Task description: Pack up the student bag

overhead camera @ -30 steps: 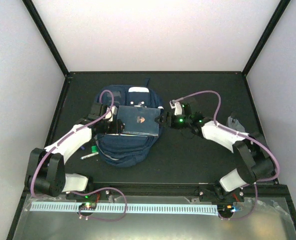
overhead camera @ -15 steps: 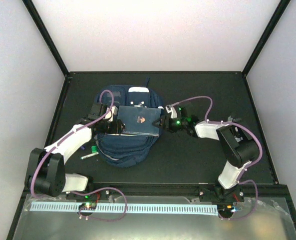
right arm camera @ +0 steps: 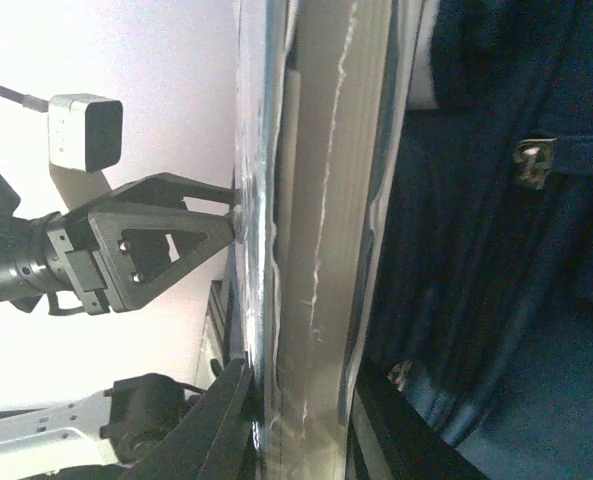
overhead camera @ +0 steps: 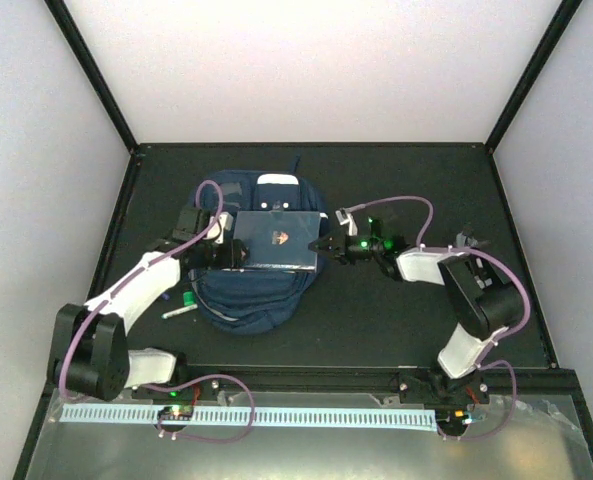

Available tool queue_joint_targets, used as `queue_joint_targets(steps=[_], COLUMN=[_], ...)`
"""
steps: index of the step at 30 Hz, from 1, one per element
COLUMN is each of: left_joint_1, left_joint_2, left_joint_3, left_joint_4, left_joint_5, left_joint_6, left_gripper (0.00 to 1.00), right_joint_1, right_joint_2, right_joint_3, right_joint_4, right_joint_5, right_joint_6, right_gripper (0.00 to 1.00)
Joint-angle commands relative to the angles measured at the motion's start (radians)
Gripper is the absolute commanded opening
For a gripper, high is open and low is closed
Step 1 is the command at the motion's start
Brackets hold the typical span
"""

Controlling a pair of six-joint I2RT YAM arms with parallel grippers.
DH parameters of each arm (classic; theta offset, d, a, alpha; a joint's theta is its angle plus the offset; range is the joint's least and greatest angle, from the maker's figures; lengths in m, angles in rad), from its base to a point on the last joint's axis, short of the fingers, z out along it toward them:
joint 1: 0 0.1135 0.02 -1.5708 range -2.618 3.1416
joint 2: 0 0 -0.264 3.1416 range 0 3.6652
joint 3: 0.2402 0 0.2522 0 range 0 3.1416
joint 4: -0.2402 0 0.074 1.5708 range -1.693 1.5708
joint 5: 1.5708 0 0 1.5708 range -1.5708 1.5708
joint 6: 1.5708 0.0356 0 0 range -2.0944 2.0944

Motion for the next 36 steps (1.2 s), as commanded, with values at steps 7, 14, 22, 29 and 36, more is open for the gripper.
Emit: queue_joint_targets(steps=[7, 14, 22, 29, 36], left_joint_1=[-0.074, -0.337, -0.515, -0.585, -0.607], left_joint_2=[-0.327, -0.456, -0.319, -0.115, 0.044], left_joint_3=[0.014, -0.056, -0.011, 0.096, 0.143], left_joint_4=[-0.010, 0.004, -0.104, -0.209, -0.291], left_joint_5=[0.057, -0.134, -0.281, -0.367, -0.371], left_joint_6=[0.052, 0.248, 0.407, 0.458, 0.536], left_gripper=[0.66, 0.74, 0.57, 0.52, 0.48], right_joint_1=[-0.073, -0.224, -0.228, -0.229, -0.229], right_joint_2=[-0.449, -0.775, -0.952, -0.992, -0.994], right_joint_3=[0.049, 0.159, 0.289, 0.310, 0.293], right_joint_4=[-0.453, -0.869, -1.118, -1.152, -1.143], right_joint_5=[0.090, 0.266, 0.506, 0.519, 0.513], right_joint_6=[-0.230, -0.381, -0.476, -0.489, -0.483], right_gripper=[0.02, 0.02, 0.02, 0.02, 0.02])
